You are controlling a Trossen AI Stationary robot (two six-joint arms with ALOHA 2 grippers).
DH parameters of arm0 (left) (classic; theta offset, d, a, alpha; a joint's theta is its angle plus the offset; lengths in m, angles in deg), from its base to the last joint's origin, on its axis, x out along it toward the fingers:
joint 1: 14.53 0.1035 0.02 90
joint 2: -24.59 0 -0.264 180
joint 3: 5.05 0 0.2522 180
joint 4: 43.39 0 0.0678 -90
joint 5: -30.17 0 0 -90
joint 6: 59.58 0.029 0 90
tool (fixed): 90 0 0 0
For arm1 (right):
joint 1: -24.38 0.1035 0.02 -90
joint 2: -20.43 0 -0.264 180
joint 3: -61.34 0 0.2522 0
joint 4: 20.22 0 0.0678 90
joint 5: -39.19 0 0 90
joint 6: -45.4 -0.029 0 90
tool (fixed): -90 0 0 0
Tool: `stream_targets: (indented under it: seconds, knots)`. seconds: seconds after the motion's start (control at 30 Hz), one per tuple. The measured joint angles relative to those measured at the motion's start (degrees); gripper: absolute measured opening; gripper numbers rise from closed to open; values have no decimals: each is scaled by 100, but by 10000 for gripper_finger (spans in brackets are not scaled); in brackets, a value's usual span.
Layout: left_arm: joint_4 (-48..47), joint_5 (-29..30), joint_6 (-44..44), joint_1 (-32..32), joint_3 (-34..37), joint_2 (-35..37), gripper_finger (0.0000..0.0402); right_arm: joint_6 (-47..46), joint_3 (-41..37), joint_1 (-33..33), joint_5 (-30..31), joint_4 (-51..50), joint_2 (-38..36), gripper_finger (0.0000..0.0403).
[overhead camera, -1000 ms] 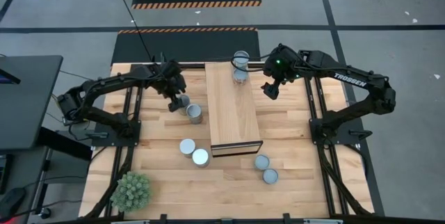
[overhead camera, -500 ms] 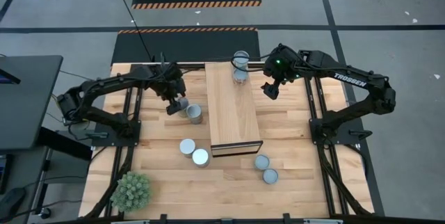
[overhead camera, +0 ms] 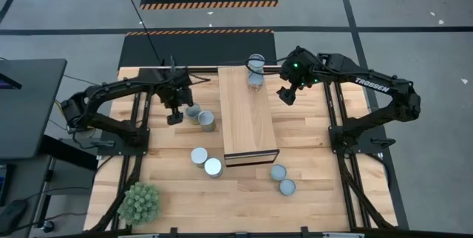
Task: Pick and place cans onto a shelf
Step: Put the canned carrots on the shelf
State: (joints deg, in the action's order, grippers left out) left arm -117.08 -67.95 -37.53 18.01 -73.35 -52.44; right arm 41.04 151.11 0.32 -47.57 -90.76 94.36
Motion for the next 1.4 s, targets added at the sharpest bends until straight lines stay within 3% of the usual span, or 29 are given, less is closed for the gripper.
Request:
stream_targets:
  seconds: [0.67, 1.23, 1.4]
  knots:
    - [1541, -72, 26, -264, 345, -66, 355, -46, 0, 1, 2, 212, 0, 354]
    - [1936, 59, 7, -619, 345, -439, 355, -45, 0, 0, 7, 231, 2, 354]
    - [1900, 210, 28, -587, 345, -474, 339, -46, 0, 0, 7, 294, 2, 354]
